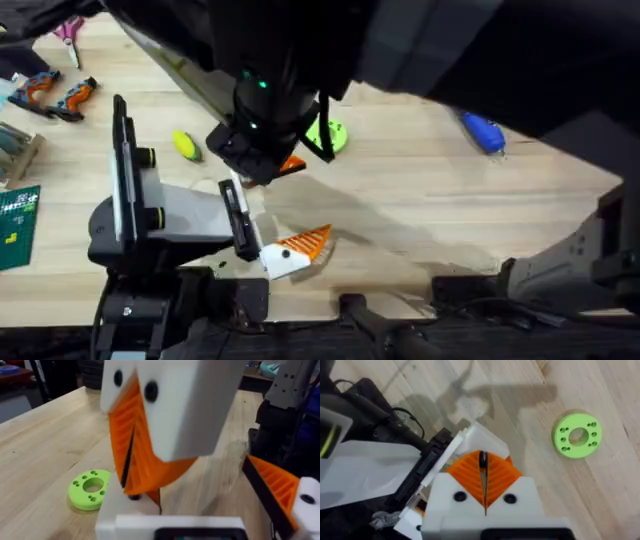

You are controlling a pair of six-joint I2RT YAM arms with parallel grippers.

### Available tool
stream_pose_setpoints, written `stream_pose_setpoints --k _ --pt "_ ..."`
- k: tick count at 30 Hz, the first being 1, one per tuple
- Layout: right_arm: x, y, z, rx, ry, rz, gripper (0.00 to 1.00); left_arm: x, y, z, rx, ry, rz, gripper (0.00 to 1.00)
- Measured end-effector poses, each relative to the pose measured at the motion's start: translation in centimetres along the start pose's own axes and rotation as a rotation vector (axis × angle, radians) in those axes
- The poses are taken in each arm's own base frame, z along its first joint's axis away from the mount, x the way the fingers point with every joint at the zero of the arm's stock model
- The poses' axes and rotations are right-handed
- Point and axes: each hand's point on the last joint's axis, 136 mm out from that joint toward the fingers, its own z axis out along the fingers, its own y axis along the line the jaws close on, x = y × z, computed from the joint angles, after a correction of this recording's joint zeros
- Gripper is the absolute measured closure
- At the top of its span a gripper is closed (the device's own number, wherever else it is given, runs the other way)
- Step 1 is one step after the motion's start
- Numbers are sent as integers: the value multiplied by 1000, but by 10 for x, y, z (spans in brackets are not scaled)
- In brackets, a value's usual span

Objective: Pick up the gripper from the table and insert it into the empty holder that is missing its gripper. Then pick up a screw, insert it into the mounting hole, and use the screwdriver to tighten it. Finally, clean up the table by picking up the vegetable and placing it into the bucket.

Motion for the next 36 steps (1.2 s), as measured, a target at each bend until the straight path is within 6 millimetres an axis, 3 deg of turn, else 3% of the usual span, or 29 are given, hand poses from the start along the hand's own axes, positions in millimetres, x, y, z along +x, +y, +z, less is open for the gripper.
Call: stream_pose_setpoints --k 12,25,27,29,31,35,36 --pt "-3 1 1 -3 -12 5 973 0 0 0 0 0 2 15" --pt "-4 0 1 0 -13 15 497 0 0 0 0 0 4 15" --pt "-4 -4 1 11 -14 21 325 0 0 0 0 0 4 15" --pt "-3 -11 -1 29 -14 32 66 0 0 0 -1 0 4 15" --pt "-4 -18 -5 29 -23 50 15 0 0 0 2 0 5 15" --pt "6 -33 -24 32 -23 89 11 0 0 0 2 0 4 14" --pt "16 -52 -45 46 -34 138 10 0 0 0 2 0 4 14"
